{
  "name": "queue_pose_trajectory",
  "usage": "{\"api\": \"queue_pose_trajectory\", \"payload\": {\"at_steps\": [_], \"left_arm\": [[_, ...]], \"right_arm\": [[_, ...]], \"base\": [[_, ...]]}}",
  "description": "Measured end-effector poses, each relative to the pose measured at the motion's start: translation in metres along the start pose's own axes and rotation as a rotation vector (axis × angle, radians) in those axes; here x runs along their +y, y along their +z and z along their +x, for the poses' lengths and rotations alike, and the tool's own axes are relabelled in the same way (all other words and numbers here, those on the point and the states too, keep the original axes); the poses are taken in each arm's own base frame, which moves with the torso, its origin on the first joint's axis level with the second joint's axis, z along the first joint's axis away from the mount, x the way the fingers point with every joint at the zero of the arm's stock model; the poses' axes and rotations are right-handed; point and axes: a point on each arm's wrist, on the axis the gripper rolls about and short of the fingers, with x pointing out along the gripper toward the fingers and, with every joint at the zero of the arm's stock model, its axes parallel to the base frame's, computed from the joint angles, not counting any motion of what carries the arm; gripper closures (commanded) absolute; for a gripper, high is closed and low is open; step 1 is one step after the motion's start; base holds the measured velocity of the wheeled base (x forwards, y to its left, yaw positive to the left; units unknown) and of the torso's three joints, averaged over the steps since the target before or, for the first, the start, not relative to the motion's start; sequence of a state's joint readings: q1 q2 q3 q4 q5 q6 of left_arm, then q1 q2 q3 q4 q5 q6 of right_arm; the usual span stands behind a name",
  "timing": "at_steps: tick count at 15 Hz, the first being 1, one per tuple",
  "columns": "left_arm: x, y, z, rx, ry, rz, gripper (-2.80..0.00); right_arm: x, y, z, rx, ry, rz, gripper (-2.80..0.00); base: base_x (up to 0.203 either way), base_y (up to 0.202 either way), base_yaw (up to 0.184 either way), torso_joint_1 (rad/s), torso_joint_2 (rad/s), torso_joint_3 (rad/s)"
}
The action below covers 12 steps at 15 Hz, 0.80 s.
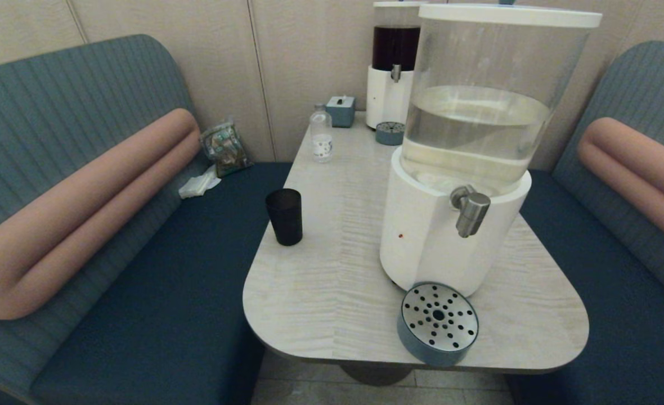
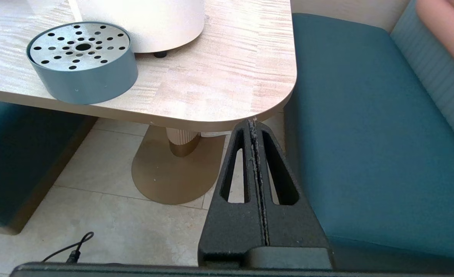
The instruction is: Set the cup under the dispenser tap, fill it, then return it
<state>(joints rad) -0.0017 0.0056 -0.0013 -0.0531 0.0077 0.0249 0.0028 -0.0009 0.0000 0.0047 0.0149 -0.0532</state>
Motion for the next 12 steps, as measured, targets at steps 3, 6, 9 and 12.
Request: {"api": "queue_pose_trajectory", "payload": {"at_steps": [3,6,9,12], "left_arm": [[-0.0006,-0.0051,-0.0008,0.048,-0.023,-0.007,0.0],[-0.0006,-0.0052,-0.0006,0.042,-0.021,-0.008,0.0],[-0.0006,-0.0054,-0.0005,0.043,-0.022,-0.005,0.0],[-0.0006,-0.0054,-0.0006,0.042,-0.022,-0.007,0.0]], "right_arm": [[0.0,0.0,0.0,0.0,0.0,0.0,0.0],[0.0,0.0,0.0,0.0,0.0,0.0,0.0],[0.0,0.0,0.0,0.0,0.0,0.0,0.0],[0.0,0.0,0.0,0.0,0.0,0.0,0.0]], "base": [[0.0,0.0,0.0,0.0,0.0,0.0],[0.0,0.0,0.0,0.0,0.0,0.0],[0.0,0.0,0.0,0.0,0.0,0.0],[0.0,0.0,0.0,0.0,0.0,0.0]]}}
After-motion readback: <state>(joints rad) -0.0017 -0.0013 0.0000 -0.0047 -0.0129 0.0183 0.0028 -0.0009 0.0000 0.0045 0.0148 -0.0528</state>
